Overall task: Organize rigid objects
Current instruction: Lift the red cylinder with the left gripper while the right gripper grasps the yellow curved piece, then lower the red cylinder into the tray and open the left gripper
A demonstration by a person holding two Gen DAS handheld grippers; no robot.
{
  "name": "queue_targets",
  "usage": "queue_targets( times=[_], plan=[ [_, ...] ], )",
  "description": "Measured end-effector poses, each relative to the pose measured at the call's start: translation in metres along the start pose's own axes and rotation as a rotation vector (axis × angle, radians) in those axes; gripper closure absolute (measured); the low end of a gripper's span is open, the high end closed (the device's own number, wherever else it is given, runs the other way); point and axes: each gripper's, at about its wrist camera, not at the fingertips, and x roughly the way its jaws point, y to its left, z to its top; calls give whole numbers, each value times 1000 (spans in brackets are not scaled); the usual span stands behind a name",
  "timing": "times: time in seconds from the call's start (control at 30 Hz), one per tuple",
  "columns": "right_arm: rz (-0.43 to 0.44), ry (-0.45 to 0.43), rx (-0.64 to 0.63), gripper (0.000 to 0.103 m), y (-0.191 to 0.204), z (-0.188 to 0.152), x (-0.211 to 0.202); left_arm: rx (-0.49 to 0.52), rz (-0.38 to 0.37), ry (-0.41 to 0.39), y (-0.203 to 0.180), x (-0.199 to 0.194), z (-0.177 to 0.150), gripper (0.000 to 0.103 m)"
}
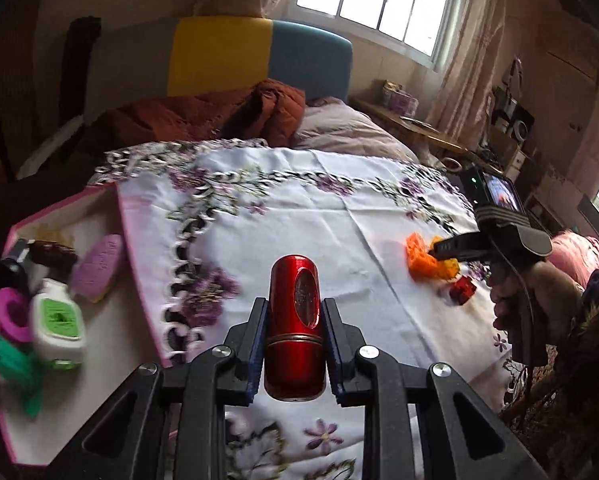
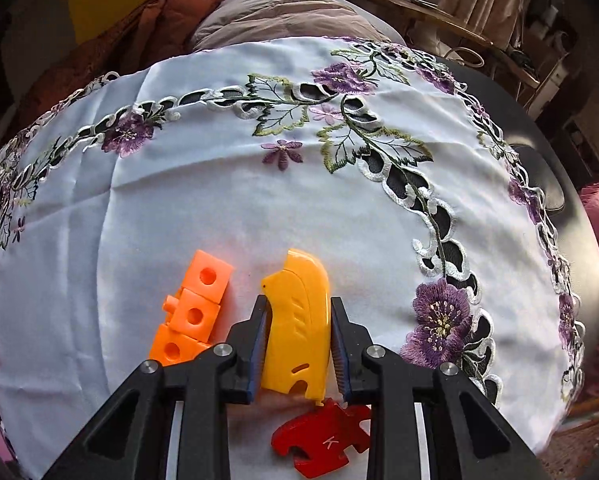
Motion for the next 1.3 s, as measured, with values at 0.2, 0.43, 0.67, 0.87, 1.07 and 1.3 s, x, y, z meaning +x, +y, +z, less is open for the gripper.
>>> queue_targets(
  times=[0.2, 0.43, 0.67, 0.87, 1.07, 1.3],
  plan=[
    [-11, -3, -20, 75, 3, 0, 0, -60, 110, -38, 43, -33, -4, 78],
    [-29, -10, -50, 75, 7, -1, -1, -157, 225, -51, 93, -62, -19, 78],
    [-40, -16, -69, 75, 9, -1, -1, -231, 237, -42, 121, -76, -36, 77],
    [-41, -17, -74, 75, 10, -1, -1, -323, 249, -34, 154, -92, -55, 78],
    [-41, -17, -80, 75, 12, -1, -2, -425, 273, -40, 186, -113, -78, 78],
    [-26, -16, -84, 75, 13, 0, -2, -399, 253, 4, 184, -94, -80, 78]
  ],
)
